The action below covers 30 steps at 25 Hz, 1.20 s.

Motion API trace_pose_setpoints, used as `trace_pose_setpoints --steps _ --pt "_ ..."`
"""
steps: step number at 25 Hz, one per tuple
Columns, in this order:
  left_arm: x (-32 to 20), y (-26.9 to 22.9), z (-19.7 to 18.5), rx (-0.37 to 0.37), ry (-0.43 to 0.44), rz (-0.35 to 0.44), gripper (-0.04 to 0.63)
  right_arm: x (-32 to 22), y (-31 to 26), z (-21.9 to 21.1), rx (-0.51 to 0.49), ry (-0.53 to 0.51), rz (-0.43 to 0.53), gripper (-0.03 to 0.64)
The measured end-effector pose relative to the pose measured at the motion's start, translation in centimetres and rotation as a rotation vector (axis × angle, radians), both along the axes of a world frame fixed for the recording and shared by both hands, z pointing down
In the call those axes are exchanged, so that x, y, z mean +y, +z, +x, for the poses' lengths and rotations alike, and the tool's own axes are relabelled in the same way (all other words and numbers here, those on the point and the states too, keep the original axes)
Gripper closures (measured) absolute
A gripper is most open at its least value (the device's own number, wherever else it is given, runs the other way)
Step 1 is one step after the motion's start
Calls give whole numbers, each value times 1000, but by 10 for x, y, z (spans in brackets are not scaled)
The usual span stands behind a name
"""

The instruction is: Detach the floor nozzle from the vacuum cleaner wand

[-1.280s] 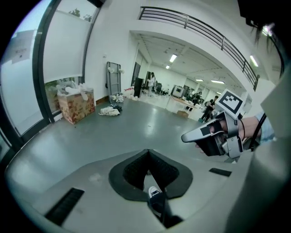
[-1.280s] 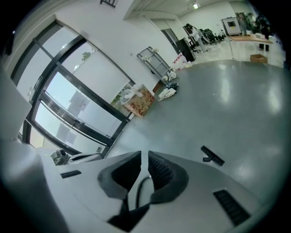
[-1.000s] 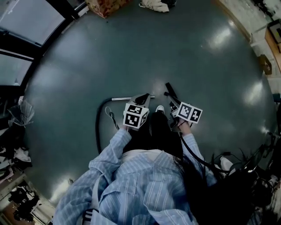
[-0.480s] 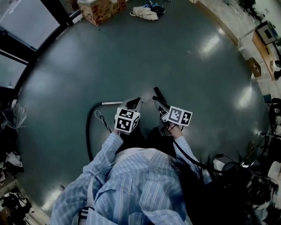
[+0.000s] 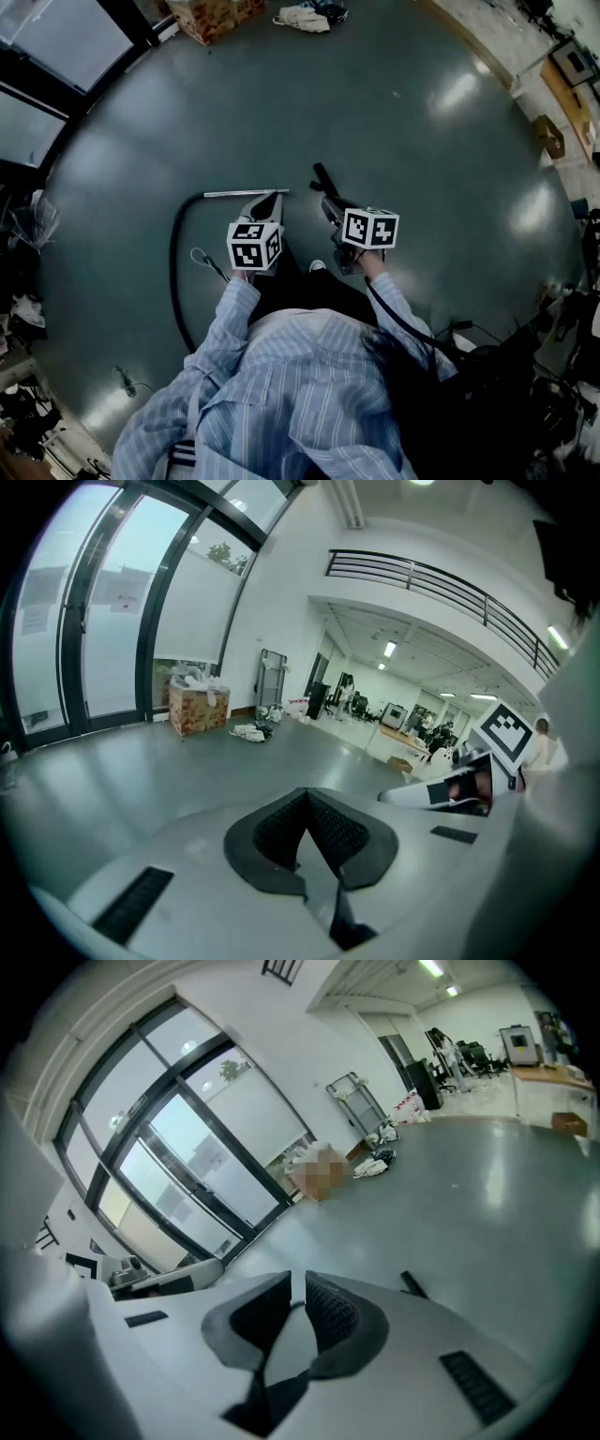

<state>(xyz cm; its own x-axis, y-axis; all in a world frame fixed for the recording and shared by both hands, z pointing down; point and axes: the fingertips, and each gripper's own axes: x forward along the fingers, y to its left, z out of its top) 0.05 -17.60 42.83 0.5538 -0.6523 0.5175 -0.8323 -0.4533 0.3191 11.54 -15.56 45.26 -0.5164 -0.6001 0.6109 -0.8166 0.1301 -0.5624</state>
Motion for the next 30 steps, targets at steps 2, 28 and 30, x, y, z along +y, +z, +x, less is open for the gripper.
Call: trace_pose_setpoints --steps 2,28,30 --pt "34 2 24 -26 22 -7 589 23 1 11 0 -34 -2 565" --pt "300 29 -97 -90 -81 -69 589 231 33 -123 -9 -227 -47 565" --pt "326 23 -116 -95 -66 -42 589 259 30 -146 -30 -228 -43 565"
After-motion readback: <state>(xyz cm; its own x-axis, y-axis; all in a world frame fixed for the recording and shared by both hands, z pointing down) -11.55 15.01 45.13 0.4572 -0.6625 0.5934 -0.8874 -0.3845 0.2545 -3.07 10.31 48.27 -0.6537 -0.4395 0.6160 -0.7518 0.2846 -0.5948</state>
